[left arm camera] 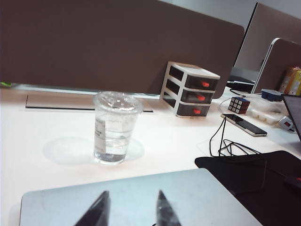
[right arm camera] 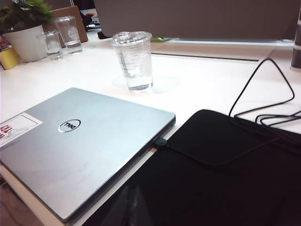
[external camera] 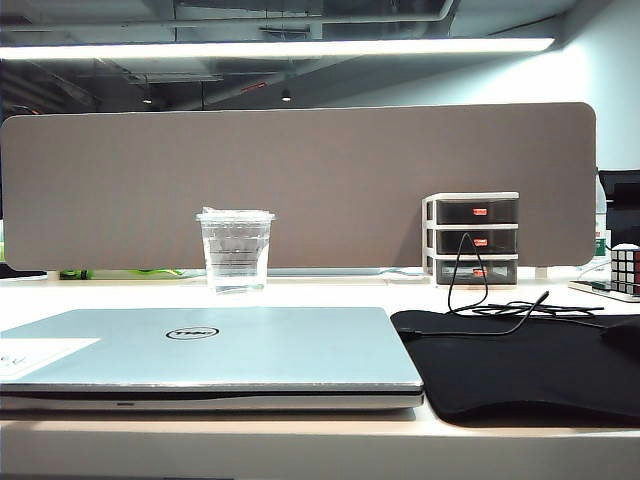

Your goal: Pick up the coffee cup and place it over the laptop.

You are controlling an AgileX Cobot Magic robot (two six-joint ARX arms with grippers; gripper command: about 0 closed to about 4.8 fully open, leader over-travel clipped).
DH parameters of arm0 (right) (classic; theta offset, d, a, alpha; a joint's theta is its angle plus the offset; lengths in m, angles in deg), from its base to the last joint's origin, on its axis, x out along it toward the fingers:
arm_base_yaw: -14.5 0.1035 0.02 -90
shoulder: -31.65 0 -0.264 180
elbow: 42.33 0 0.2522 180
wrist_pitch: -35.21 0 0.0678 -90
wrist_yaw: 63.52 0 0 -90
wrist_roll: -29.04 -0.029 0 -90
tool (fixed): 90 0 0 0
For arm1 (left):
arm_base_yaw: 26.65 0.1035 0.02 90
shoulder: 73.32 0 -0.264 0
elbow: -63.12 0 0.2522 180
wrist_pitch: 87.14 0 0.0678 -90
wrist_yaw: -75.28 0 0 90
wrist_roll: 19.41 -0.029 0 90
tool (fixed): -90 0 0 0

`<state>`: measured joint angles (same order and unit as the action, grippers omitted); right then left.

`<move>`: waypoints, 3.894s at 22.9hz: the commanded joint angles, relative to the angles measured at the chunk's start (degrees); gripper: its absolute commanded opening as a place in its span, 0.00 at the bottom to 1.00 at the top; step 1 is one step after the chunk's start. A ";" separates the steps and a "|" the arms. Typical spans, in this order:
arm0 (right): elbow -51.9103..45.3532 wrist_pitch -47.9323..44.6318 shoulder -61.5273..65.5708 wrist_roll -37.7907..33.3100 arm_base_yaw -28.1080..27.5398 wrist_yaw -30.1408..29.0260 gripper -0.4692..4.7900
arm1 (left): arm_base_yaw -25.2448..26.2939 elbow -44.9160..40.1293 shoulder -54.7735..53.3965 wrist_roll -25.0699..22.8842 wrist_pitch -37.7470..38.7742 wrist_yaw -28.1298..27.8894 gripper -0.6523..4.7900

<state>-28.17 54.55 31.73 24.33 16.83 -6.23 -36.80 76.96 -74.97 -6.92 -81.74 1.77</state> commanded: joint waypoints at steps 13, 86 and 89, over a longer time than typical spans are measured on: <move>-0.37 -1.95 -0.11 -0.04 0.02 -0.50 0.08 | -0.07 10.23 -4.24 0.81 3.76 -4.57 0.35; -0.37 -0.46 -0.11 -0.02 0.37 -0.72 0.08 | 11.72 67.06 -122.95 -25.53 -38.86 47.28 1.00; -0.37 0.28 -0.11 -0.02 0.37 -0.72 0.08 | 11.52 67.43 -124.13 -25.55 -38.86 46.62 1.00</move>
<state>-28.17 54.62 31.73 24.33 17.15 -6.75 -25.26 143.97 -198.90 -32.65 -120.23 48.48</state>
